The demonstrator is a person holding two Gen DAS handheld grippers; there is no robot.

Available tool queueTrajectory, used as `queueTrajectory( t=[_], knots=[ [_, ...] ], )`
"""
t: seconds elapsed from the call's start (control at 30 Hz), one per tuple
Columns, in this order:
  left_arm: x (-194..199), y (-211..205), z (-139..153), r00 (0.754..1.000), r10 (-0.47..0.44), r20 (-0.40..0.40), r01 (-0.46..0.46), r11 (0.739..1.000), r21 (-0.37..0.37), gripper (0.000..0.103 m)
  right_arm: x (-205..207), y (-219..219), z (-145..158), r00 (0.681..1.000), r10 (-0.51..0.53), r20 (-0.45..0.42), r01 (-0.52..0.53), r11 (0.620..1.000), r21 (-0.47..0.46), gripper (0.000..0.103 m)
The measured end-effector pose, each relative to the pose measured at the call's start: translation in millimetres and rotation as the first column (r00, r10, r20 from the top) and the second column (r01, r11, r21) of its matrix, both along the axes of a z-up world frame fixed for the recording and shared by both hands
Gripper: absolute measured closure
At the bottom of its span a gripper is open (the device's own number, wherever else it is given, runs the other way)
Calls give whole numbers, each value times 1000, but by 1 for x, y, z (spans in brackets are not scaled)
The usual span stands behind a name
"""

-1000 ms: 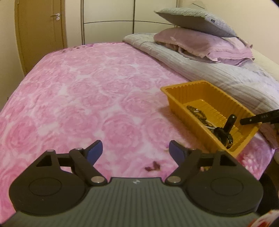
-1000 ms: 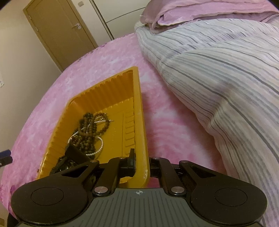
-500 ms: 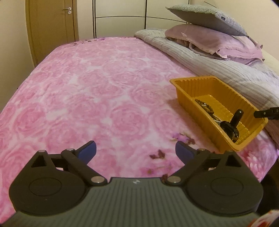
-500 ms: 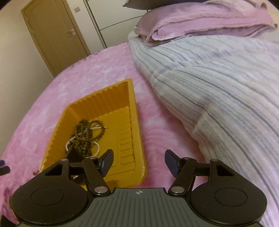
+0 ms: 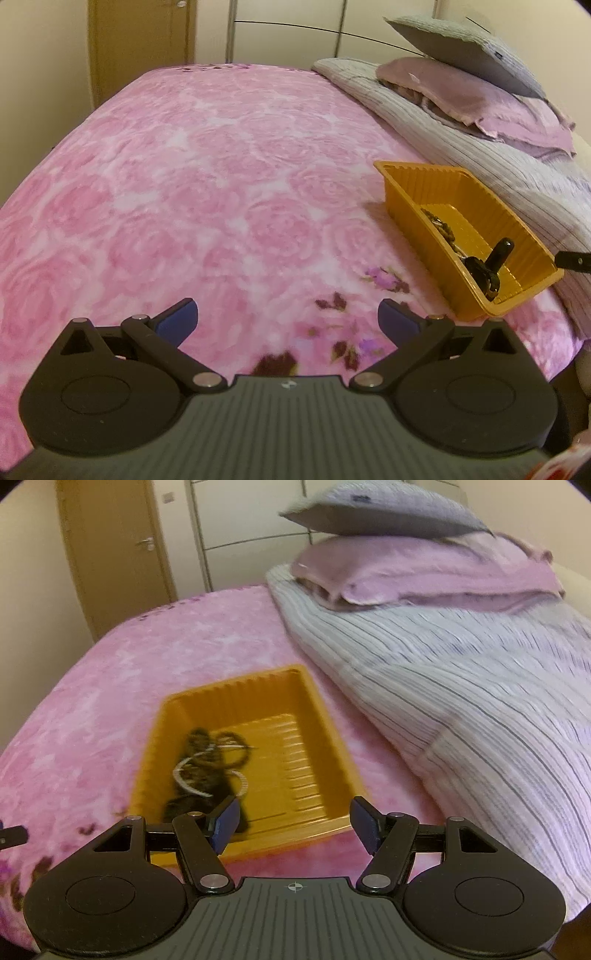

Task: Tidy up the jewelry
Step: 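Lower the orange tray onto the bed with the right tool and release it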

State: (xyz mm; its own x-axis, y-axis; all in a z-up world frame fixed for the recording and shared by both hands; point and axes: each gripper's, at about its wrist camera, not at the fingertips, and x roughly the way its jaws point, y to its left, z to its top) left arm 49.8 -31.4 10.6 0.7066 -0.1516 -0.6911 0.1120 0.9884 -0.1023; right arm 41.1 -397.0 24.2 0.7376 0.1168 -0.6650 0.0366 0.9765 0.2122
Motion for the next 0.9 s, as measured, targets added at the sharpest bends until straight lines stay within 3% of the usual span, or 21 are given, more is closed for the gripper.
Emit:
queueTrajectory(
  t=[0.13,0.43,0.9],
  knots=[
    [-12,1,3,999,47,-16,-47,999,-16,0,-4,26,2,998,67,-18,-67,998,-4,35],
    [-37,-10,2,998,55,-41,-55,998,-11,0,-22,83,-2,978,204,-52,-204,979,-10,29],
    [-63,-19,-11,992,107,-61,-108,994,-8,0,-43,119,-13,965,237,-112,-241,970,-24,29]
  ],
)
